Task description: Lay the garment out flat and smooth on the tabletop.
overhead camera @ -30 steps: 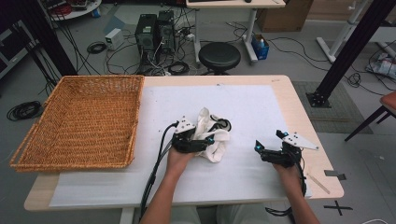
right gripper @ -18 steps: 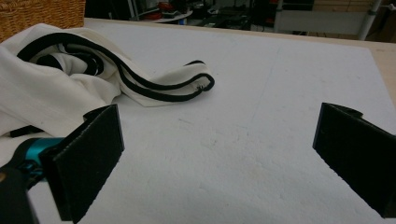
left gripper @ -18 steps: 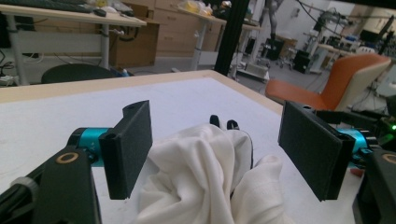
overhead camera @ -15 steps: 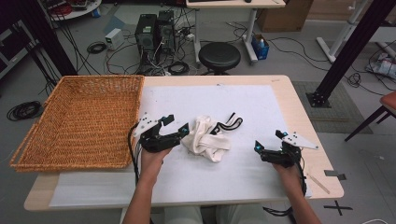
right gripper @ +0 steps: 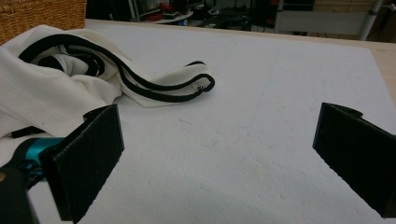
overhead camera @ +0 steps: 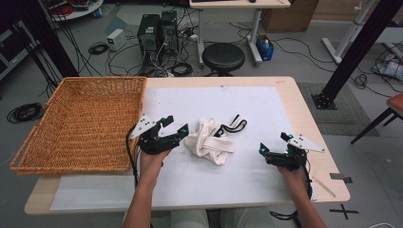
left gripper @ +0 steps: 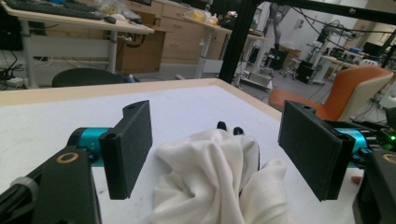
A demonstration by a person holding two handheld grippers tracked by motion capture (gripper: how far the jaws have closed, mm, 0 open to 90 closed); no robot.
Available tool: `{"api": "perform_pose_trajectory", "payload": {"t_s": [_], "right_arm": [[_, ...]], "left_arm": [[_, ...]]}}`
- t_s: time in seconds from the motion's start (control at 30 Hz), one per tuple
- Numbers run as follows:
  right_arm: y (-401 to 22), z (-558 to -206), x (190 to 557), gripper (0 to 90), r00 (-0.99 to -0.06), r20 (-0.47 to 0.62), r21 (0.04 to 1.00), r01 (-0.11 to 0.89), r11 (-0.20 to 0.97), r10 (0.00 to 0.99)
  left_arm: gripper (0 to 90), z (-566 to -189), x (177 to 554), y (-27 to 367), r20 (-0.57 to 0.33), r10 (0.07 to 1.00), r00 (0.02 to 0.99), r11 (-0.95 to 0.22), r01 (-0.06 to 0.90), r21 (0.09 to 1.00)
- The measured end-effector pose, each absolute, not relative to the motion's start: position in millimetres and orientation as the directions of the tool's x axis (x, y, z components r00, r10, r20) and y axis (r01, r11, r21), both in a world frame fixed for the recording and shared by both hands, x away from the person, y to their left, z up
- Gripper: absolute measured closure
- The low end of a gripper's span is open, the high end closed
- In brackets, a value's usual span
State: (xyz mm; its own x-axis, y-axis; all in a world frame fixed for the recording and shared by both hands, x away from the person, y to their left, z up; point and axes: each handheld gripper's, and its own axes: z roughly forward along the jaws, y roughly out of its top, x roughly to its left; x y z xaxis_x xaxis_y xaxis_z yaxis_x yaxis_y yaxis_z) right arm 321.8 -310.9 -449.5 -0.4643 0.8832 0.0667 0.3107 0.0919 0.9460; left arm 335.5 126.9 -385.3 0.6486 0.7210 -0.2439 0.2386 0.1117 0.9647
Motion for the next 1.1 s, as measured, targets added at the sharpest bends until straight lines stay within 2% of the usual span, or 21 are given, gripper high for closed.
{"api": "perform_pose_trajectory", "payload": {"t_s": [0.2,0.3,0.37,0.43,0.5,0.63,0.67,0.73,0.83,0.93,1.1], "right_arm": [[-310,-449,322,2.3,-0.463,0.060,0.945,0.310,0.098,0.884],[-300,-446,322,4.5,-0.474,0.145,0.918,0.392,0.060,0.869],[-281,-442,322,7.6,-0.524,0.127,0.909,0.401,0.112,0.842],[-258,-439,326,22.7,-0.606,0.123,0.897,0.406,0.173,0.786],[-234,-435,332,30.6,-0.662,0.143,0.885,0.418,0.204,0.736],[-186,-433,349,51.2,-0.682,0.136,0.841,0.463,0.280,0.719],[-178,-436,354,64.7,-0.683,0.149,0.814,0.495,0.303,0.715],[-170,-440,354,84.6,-0.685,0.149,0.788,0.518,0.333,0.713],[-184,-432,329,86.6,-0.718,0.126,0.829,0.455,0.324,0.685],[-216,-427,294,86.6,-0.745,0.079,0.850,0.398,0.346,0.662],[-272,-438,258,86.5,-0.704,0.123,0.818,0.471,0.330,0.700]], "left_arm": [[26.2,-375,351,125,-0.224,0.718,0.659,0.096,0.226,0.969],[26.2,-372,359,128,-0.229,0.723,0.652,0.101,0.229,0.968],[26.2,-373,361,129,-0.233,0.725,0.648,0.104,0.232,0.967],[26.3,-375,361,127,-0.237,0.727,0.645,0.088,0.254,0.963],[26.3,-375,360,124,-0.232,0.724,0.650,0.066,0.270,0.961],[26.4,-374,357,120,-0.233,0.728,0.644,0.050,0.289,0.956],[26.5,-374,357,119,-0.235,0.731,0.640,0.044,0.300,0.953],[27.6,-375,356,118,-0.241,0.729,0.640,0.029,0.322,0.946],[28.9,-378,356,115,-0.242,0.721,0.650,0.013,0.336,0.942],[30.3,-385,362,107,-0.251,0.703,0.666,-0.011,0.363,0.932],[30.7,-405,374,76,-0.282,0.656,0.699,-0.066,0.426,0.902]]}}
